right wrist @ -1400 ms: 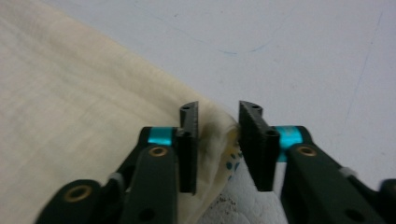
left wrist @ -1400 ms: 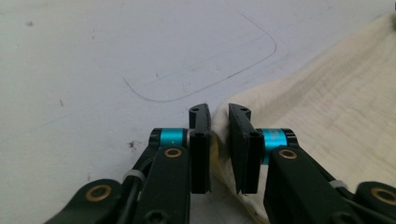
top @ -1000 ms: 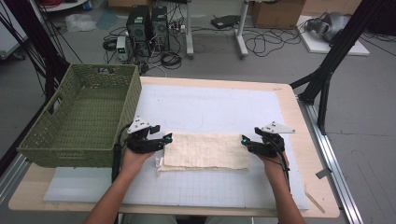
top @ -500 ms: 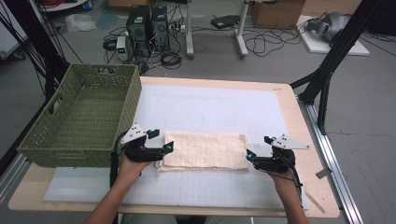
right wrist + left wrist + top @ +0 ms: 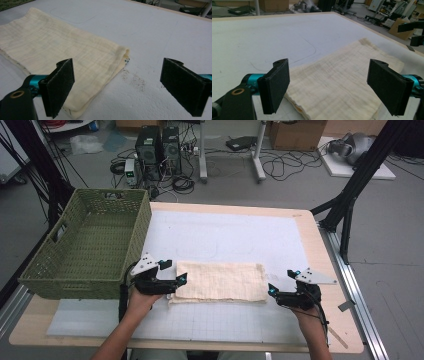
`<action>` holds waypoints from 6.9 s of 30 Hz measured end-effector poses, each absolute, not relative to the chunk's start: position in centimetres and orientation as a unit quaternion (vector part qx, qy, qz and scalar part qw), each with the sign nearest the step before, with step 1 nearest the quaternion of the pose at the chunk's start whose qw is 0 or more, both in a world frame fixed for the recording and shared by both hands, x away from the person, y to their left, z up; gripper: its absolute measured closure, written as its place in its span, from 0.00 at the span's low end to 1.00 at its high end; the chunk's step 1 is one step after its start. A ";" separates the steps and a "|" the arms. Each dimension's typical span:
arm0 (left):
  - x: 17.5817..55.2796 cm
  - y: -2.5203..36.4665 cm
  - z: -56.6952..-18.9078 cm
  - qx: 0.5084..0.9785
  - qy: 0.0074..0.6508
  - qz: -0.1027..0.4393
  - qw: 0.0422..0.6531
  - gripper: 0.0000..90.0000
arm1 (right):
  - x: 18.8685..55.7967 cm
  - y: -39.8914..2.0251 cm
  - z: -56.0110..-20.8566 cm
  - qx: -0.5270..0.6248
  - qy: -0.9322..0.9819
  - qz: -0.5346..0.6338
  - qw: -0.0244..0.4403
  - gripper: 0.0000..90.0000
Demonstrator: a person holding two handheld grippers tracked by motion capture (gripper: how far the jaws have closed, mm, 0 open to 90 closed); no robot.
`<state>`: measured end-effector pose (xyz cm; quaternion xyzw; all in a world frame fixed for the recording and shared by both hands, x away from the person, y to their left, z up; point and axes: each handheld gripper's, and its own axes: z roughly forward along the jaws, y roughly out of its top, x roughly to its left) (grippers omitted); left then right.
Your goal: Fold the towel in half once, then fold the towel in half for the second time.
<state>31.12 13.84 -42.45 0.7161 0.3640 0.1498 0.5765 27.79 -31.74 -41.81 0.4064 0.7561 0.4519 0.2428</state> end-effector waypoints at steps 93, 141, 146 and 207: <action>37.6 12.7 -45.0 0.795 0.401 0.138 0.433 0.95 | 32.2 -30.9 -42.2 0.422 0.767 0.452 0.172 0.13; 36.3 14.1 -43.2 0.747 0.396 0.160 0.509 0.95 | 38.2 -28.1 -42.5 0.351 0.827 0.400 0.180 0.95; 34.5 14.2 -42.7 0.749 0.374 0.171 0.520 0.94 | 36.9 -28.2 -42.1 0.342 0.821 0.421 0.178 0.95; 31.9 12.7 -41.8 0.746 0.384 0.131 0.528 0.78 | 28.7 -29.0 -43.4 0.284 0.843 0.424 0.168 0.94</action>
